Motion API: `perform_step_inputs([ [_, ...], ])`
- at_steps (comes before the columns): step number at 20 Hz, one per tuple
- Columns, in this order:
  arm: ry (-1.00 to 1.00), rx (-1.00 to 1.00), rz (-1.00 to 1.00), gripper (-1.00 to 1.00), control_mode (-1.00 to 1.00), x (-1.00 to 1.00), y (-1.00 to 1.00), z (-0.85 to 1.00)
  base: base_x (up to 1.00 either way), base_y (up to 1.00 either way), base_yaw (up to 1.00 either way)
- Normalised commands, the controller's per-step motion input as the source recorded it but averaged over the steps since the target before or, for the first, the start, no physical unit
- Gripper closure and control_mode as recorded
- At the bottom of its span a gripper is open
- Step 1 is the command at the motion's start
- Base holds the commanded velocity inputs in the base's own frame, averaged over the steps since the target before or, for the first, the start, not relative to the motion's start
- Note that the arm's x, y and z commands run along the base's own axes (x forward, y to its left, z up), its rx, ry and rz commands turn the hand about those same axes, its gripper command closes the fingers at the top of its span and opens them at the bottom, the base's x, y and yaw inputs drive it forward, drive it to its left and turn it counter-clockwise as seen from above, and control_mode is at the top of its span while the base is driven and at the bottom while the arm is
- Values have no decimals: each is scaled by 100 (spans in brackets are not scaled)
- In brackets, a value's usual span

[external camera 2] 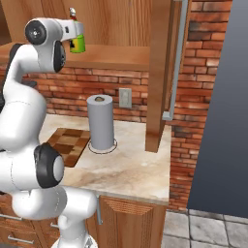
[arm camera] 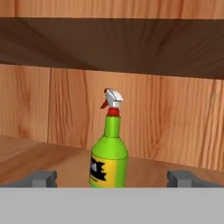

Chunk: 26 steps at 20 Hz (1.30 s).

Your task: Grab the spray bottle from the cabinet, then place it next to the cutting board for sanitizing. Then grab the dish brush from the countertop next to the sink and place it next to the cutting board.

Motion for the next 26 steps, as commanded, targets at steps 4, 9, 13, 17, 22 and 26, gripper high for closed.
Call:
perform_step_inputs([
  [4, 1, 0, 0, -100, -100, 41, 12, 0, 0, 0, 0],
  [9, 0, 0, 0, -100, -100, 39, 23, 0, 0, 0, 0],
  [13, 0, 2, -1, -100, -100, 43, 17, 1, 0, 0, 0],
  [17, 0, 4, -1, -100, -100, 34, 1, 2, 0, 0, 0],
  [22, 0, 2, -3, -100, -100, 47, 9, 0, 0, 0, 0],
  [26, 0, 0, -4, -100, -100, 52, 24, 0, 0, 0, 0],
])
